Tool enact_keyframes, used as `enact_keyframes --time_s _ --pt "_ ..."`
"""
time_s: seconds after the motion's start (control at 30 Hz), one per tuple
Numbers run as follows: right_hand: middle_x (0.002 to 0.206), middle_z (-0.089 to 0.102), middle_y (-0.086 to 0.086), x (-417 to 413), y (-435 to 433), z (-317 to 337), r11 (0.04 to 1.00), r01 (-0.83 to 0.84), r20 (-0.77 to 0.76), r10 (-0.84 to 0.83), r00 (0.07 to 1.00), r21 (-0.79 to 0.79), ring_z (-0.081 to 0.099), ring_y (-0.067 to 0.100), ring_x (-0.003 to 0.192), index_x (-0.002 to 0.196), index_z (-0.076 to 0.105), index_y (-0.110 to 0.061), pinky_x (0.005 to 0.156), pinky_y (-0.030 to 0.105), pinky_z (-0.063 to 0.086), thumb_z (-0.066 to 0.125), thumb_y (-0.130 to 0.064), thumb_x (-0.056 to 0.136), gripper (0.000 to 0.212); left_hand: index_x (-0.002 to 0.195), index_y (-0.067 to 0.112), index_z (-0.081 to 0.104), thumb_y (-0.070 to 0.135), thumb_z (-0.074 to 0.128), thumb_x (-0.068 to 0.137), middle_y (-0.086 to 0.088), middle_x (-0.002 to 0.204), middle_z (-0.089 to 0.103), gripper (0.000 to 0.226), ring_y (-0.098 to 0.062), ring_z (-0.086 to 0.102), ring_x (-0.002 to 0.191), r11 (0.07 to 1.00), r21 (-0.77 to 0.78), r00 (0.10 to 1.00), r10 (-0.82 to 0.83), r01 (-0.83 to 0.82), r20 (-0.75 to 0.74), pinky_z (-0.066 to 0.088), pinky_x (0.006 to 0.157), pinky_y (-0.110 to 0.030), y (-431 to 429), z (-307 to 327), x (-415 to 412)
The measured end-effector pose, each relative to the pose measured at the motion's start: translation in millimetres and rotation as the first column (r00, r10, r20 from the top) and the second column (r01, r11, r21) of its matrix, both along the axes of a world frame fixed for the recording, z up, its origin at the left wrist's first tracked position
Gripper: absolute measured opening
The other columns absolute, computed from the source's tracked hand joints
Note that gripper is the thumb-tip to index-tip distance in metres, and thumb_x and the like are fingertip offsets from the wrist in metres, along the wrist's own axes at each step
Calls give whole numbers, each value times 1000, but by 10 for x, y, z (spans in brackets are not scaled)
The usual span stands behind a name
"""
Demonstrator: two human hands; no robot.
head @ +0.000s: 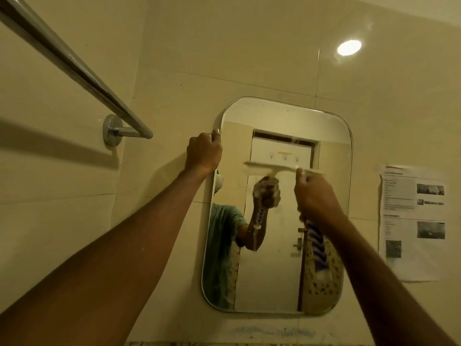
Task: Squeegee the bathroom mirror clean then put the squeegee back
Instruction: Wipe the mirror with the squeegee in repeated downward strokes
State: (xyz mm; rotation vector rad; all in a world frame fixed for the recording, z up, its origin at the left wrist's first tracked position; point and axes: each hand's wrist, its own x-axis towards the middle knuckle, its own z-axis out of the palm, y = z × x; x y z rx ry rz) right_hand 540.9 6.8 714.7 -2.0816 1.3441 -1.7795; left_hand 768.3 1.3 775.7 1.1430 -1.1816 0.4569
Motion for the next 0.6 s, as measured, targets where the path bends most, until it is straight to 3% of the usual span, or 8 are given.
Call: enact_keyframes --time_s 0.13,0.23,0.33,0.47,0.6 --pt "60 55 3 -49 -9 701 990 25 48 -18 999 -137 51 7 36 86 58 -6 36 21 45 32 -38 103 44 73 5 60 35 30 101 -16 76 64 51 -32 59 80 1000 -10 1000 -10 10 -7 44 67 -36 -9 -26 -12" --pt "68 54 4 -96 -38 861 993 26 39 -22 999 -113 53 11 45 101 55 -5 36 20 41 32 -32 104 36 59 13 49 34 32 101 -5 59 52 50 -25 56 66 1000 -23 1000 -12 12 1 36 59 -29 4 -48 -25" --pt "63 54 4 -96 -67 469 999 -6 72 9 997 -40 49 6 36 80 52 -12 32 17 39 31 -38 103 41 57 14 46 34 31 101 -6 59 53 50 -26 55 67 1000 -15 1000 -15 15 -5 33 58 -29 -27 -99 -39" --pt "56 56 3 -42 11 -174 996 -16 26 13 1000 87 46 3 26 76 54 -11 32 16 38 29 -42 102 47 66 7 56 33 31 101 -21 78 66 50 -36 60 80 999 -31 1000 -19 19 -12 43 68 -38 -25 -79 -33" --pt "54 52 1 -76 81 -6 997 0 -57 5 998 82 43 1 26 74 55 -12 28 12 34 33 -42 102 47 68 7 57 33 30 100 -21 81 66 49 -36 59 85 1000 -13 1000 -7 7 -5 41 69 -36 -11 -28 -7"
